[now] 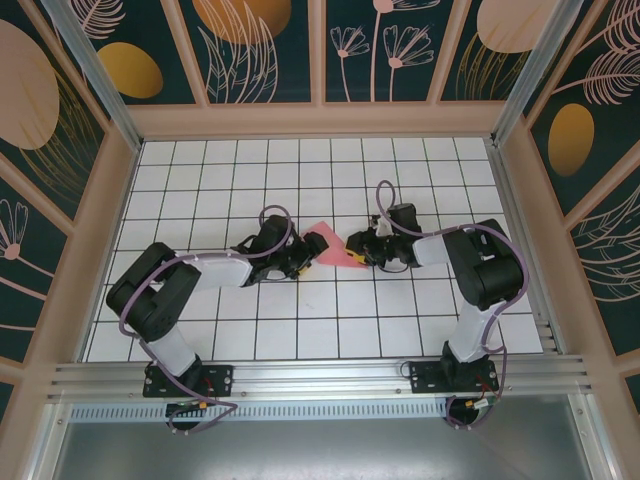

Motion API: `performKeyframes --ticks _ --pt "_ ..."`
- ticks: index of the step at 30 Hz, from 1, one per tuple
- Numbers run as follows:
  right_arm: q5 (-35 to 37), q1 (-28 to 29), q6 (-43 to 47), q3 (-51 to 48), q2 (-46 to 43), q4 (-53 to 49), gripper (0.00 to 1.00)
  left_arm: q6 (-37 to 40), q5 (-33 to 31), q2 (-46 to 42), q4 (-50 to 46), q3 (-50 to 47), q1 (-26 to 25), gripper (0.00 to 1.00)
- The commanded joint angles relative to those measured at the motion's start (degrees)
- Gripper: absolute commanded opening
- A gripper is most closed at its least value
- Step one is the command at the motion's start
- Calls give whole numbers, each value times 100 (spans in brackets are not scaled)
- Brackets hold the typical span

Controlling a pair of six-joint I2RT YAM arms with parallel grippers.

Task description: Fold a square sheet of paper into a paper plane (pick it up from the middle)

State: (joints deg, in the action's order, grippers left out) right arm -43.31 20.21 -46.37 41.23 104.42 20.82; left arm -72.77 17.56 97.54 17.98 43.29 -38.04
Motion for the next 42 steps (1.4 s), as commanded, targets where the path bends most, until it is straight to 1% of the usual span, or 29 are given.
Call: performKeyframes --ticks 1,11,17,23,31,37,42 --pt "-65 -91 -130 -220 190 -110 34 -215 -41 229 -53 214 -41 77" --pt "-200 -139 -117 -273 227 1 34 -299 -79 523 -337 546 -125 77" --pt "-260 -165 -121 -325 244 69 33 -277 49 673 -261 684 -133 72" --pt "-278 -166 -112 -322 208 71 34 -264 76 767 -287 781 -133 72" --pt "-281 -257 -226 -360 157 147 34 -236 -405 489 -916 760 -133 74" --pt "-468 -293 -390 -397 236 341 34 -263 -327 520 -898 767 -140 74" --pt "-487 -298 -377 -414 220 334 34 -229 -70 675 -595 855 -142 69"
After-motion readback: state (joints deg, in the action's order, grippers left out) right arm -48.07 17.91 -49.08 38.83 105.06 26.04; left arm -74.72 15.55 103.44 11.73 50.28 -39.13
